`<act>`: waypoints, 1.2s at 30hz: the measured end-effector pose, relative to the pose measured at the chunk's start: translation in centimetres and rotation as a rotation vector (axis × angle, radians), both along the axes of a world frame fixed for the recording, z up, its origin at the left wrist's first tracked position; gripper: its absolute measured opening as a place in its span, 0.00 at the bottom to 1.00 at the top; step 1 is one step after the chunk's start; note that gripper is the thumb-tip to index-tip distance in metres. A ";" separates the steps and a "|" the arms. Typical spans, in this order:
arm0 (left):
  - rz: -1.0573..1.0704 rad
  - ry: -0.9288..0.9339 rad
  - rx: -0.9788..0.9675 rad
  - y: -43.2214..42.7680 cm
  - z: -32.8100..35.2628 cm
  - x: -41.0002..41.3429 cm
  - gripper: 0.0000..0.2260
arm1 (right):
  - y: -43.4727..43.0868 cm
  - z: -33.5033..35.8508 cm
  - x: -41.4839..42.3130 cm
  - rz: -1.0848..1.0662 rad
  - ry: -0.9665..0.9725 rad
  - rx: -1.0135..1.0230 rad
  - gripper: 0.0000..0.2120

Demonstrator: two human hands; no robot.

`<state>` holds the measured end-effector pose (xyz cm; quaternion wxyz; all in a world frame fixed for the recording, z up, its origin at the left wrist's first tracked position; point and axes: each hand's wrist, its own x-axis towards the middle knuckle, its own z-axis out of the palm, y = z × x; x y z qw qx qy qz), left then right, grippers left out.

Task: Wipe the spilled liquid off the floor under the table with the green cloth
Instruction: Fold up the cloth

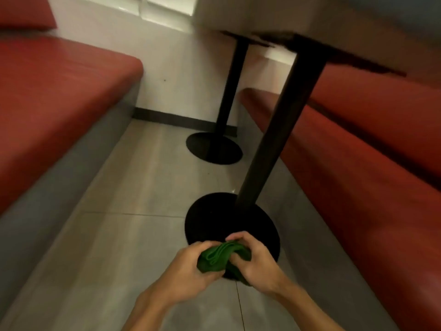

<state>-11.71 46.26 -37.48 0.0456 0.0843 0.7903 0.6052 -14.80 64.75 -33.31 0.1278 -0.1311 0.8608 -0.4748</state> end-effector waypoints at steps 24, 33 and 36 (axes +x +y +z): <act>0.440 -0.633 0.298 -4.2 44.0 18.7 0.14 | -2.8 40.9 12.8 0.050 -0.712 -0.193 0.10; 0.707 -0.565 0.337 -5.0 46.2 19.6 0.10 | -4.6 43.7 12.0 0.204 -0.559 -0.215 0.11; 0.771 -0.538 0.362 -7.0 46.7 20.3 0.10 | -7.5 44.5 11.9 0.284 -0.464 -0.216 0.13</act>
